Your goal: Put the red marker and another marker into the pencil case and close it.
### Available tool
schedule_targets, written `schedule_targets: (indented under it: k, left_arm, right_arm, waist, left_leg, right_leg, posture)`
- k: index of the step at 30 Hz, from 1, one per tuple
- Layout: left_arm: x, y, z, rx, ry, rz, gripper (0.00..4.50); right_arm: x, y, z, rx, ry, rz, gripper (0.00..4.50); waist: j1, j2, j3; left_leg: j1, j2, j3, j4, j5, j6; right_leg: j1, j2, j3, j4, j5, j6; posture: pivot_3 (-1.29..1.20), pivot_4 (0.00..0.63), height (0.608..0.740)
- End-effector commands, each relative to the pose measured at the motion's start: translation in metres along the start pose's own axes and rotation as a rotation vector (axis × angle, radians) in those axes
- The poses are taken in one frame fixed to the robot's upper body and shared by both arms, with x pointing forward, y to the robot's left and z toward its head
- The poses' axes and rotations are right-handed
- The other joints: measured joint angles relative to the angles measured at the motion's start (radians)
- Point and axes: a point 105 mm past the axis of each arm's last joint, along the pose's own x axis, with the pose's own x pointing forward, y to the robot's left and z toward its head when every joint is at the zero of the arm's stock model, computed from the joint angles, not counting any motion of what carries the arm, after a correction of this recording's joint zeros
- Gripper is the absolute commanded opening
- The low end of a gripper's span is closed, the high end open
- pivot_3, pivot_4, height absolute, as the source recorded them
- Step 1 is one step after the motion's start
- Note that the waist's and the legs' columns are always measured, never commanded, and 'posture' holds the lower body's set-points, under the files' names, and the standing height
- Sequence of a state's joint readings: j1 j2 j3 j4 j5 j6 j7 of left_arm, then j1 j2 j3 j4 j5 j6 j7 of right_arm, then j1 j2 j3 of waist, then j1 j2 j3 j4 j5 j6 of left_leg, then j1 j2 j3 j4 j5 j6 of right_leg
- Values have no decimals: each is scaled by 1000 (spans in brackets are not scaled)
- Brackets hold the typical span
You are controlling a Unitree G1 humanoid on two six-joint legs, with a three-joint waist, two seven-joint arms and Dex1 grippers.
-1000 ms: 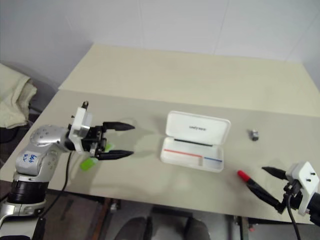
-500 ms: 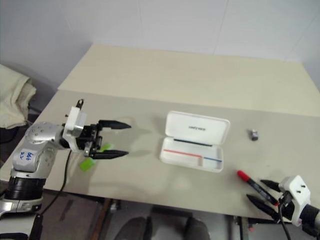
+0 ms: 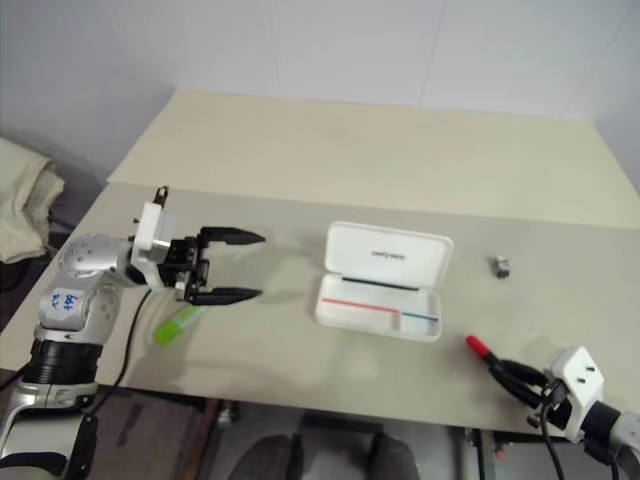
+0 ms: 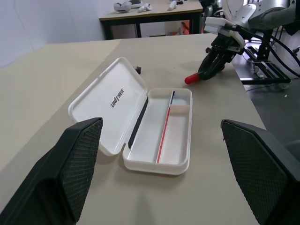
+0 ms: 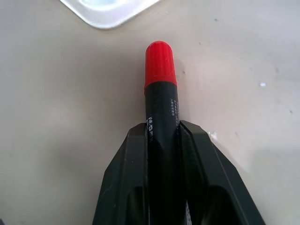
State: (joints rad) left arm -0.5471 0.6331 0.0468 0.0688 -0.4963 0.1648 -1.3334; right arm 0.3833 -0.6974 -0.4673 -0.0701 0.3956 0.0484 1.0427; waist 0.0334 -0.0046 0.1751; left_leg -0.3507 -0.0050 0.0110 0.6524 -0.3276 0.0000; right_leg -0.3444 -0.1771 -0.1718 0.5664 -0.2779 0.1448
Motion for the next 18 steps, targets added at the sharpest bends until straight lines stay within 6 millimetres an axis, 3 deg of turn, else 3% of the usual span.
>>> schedule_targets:
  k: [1, 6, 9, 11, 14, 18]
  left_arm:
    - [2, 4, 5, 41, -3, -6, 4292]
    - [2, 7, 2, 53, 9, -9, 4292]
    - [2, 6, 0, 56, 16, -11, 4292]
    - [2, 6, -2, 55, 22, -12, 4292]
    - [3, 4, -5, 50, 31, -17, 4292]
    - [5, 4, -5, 52, 33, -19, 4292]
  right_arm:
    - [6, -6, 35, -77, -87, 19, 585]
    - [20, -6, 87, -197, -174, 124, 585]
    - [32, 2, 108, -251, -200, 209, 585]
    - [43, 6, 119, -287, -212, 261, 585]
    - [73, 17, 132, -349, -231, 370, 585]
    - [106, 28, 136, -386, -230, 469, 585]
  waist:
    - [-5, 0, 0]
    - [-8, 0, 0]
    - [-8, 0, 0]
    - [-7, 0, 0]
    - [-9, -1, 0]
    - [-7, -1, 1]
  left_leg:
    - [0, 0, 0, 0, 0, 0]
    - [0, 0, 0, 0, 0, 0]
    - [-1, 1, 0, 0, 0, 0]
    - [-2, 1, 0, 0, 0, 0]
    - [-2, 1, 0, 1, 0, 0]
    - [-3, 1, -1, 2, 0, -1]
  right_leg:
    - [0, 0, 0, 0, 0, 0]
    - [-1, 0, 0, 0, 0, 0]
    - [-2, 1, 0, -1, 0, 0]
    - [-2, 2, 0, -1, 0, 0]
    - [-2, 2, 0, -1, 0, 0]
    - [-3, 2, 0, -1, 0, -1]
  posture:
    - [0, 150, 740]
    - [0, 150, 740]
    - [0, 150, 740]
    - [0, 150, 740]
    - [0, 150, 740]
    - [0, 150, 740]
